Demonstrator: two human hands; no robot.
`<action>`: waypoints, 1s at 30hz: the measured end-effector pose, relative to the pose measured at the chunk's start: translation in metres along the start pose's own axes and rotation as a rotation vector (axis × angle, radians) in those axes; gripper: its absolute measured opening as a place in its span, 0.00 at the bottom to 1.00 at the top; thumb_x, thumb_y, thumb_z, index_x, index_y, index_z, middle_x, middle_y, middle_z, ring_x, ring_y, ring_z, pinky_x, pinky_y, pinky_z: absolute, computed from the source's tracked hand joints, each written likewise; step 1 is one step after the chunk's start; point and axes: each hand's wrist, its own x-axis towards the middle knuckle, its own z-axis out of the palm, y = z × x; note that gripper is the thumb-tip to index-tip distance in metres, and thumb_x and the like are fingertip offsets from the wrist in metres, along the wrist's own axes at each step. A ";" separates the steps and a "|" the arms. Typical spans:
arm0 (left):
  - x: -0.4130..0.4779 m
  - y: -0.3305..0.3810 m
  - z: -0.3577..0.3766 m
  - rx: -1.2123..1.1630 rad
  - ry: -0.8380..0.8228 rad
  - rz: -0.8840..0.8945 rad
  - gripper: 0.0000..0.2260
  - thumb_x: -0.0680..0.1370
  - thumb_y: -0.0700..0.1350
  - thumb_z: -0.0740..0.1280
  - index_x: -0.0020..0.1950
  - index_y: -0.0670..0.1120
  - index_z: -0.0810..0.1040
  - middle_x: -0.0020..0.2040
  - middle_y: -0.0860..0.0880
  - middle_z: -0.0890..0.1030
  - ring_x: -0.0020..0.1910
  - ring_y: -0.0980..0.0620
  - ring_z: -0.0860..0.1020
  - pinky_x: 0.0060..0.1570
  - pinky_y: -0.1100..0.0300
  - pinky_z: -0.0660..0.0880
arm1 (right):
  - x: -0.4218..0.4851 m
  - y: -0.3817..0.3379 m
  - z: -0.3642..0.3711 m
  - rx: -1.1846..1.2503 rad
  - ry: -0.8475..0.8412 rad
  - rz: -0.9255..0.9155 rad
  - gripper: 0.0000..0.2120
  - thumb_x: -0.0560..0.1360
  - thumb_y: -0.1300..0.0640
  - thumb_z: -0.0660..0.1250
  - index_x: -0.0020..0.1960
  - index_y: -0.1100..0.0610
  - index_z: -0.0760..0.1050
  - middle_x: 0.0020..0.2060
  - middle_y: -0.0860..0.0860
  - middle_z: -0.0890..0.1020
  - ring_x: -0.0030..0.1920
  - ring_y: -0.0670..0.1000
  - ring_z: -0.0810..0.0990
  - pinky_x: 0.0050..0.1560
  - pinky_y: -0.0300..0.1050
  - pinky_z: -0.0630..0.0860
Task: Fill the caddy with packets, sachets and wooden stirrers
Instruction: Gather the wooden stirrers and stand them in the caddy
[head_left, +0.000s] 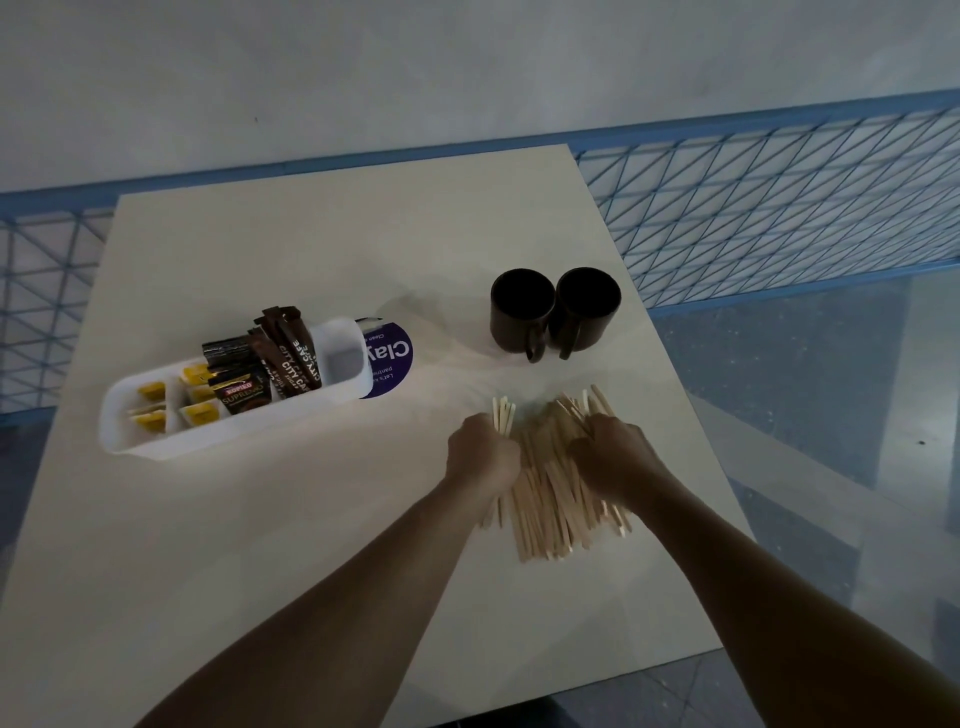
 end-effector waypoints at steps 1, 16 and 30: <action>0.000 -0.002 0.000 0.000 -0.008 -0.002 0.12 0.73 0.39 0.61 0.54 0.43 0.79 0.48 0.41 0.83 0.47 0.42 0.83 0.46 0.46 0.83 | -0.001 -0.001 -0.001 -0.046 0.007 -0.014 0.09 0.82 0.54 0.57 0.49 0.56 0.74 0.40 0.53 0.79 0.40 0.51 0.80 0.37 0.45 0.77; -0.013 -0.002 -0.056 -0.268 -0.141 0.027 0.11 0.78 0.32 0.59 0.53 0.38 0.80 0.43 0.41 0.82 0.39 0.48 0.80 0.44 0.53 0.82 | -0.017 -0.062 -0.001 -0.157 0.083 -0.145 0.11 0.83 0.50 0.51 0.53 0.55 0.69 0.43 0.52 0.76 0.42 0.52 0.75 0.41 0.49 0.69; 0.012 0.004 -0.179 -0.538 -0.003 0.248 0.09 0.80 0.34 0.62 0.52 0.41 0.81 0.46 0.43 0.84 0.46 0.48 0.84 0.51 0.52 0.80 | 0.000 -0.196 0.043 0.672 -0.009 -0.109 0.10 0.81 0.64 0.51 0.54 0.60 0.71 0.40 0.57 0.77 0.36 0.55 0.76 0.36 0.50 0.76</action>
